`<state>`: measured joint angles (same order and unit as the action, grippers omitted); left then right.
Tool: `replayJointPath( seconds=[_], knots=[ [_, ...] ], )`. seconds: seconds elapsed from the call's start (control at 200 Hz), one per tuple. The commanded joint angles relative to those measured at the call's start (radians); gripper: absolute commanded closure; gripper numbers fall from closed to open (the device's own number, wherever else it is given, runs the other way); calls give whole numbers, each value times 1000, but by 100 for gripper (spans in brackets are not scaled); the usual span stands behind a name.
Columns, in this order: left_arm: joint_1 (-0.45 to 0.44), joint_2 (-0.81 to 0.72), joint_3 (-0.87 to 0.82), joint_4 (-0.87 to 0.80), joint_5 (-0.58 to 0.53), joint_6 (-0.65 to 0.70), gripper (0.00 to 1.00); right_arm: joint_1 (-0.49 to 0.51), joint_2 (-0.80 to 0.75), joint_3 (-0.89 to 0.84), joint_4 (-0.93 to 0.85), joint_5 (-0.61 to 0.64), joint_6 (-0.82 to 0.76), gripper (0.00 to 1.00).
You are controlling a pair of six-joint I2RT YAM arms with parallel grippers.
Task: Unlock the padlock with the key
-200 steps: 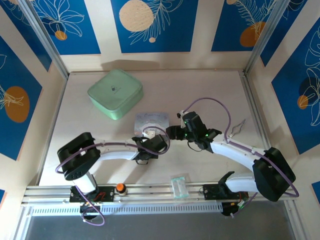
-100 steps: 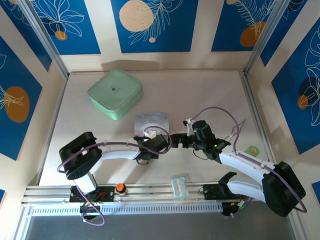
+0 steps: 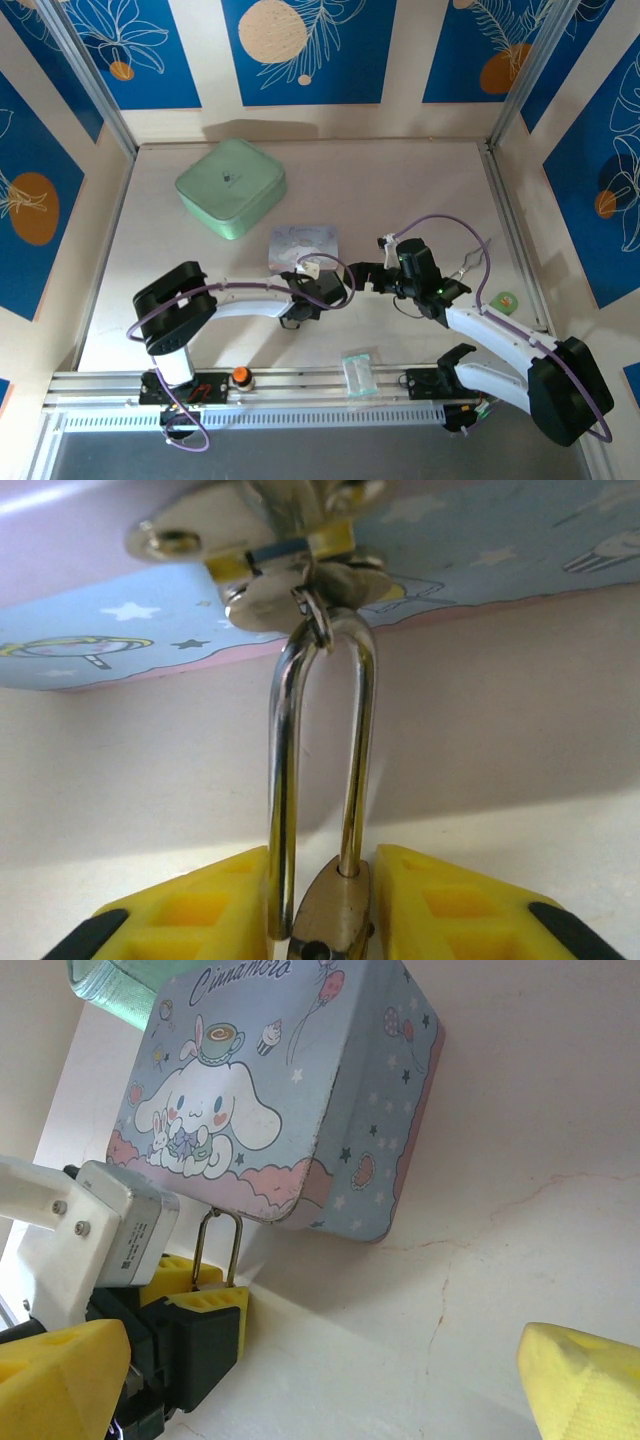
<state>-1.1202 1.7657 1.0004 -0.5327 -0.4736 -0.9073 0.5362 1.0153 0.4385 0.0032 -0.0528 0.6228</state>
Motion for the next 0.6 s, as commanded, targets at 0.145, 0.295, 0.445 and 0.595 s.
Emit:
replayJointPath(
  seconds=[0.145, 0.295, 0.445, 0.595],
  knots=[
    [-41, 13, 30, -38, -10, 1, 66, -4, -21, -38, -2, 9, 34, 1],
    [-60, 50, 72, -81, -28, 2, 70, -4, -21, -50, 11, 14, 41, 1],
    [-69, 73, 93, -104, -40, 6, 70, -4, -21, -58, 15, 14, 46, 1],
    [-74, 73, 104, -122, -51, 4, 68, -2, -21, -62, 18, 16, 51, 1]
  ],
)
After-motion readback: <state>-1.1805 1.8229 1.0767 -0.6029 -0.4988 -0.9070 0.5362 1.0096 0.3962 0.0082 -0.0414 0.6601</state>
